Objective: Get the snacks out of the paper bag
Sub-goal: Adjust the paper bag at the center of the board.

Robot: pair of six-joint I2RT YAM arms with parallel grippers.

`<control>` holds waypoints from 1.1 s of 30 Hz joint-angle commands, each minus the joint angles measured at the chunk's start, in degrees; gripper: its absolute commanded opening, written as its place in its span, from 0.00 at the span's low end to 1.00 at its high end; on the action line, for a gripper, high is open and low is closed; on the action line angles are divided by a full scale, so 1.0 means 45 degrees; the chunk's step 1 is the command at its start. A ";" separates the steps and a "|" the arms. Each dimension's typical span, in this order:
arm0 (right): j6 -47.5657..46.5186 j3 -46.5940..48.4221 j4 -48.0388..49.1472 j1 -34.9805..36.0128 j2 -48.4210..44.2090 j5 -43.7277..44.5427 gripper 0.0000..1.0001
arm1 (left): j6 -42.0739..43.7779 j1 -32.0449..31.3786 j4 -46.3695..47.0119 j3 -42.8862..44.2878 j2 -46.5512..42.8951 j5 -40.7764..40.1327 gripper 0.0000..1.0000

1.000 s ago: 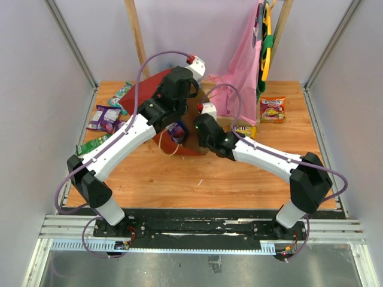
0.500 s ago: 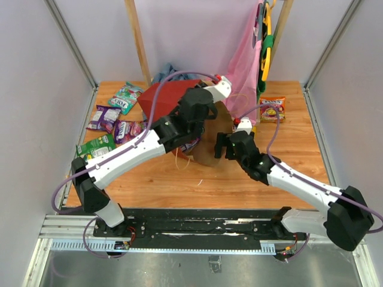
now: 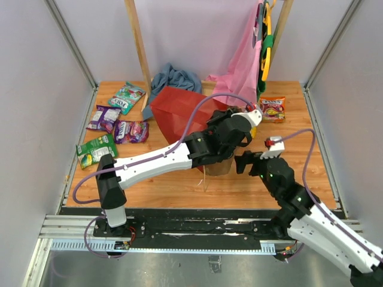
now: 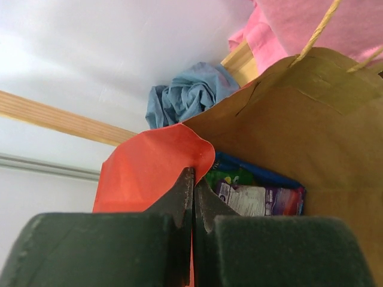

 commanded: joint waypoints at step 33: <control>0.1796 -0.2740 0.2881 -0.0056 0.1099 -0.2630 0.77 | -0.1093 -0.0945 -0.0104 -0.1407 0.0119 -0.0253 0.00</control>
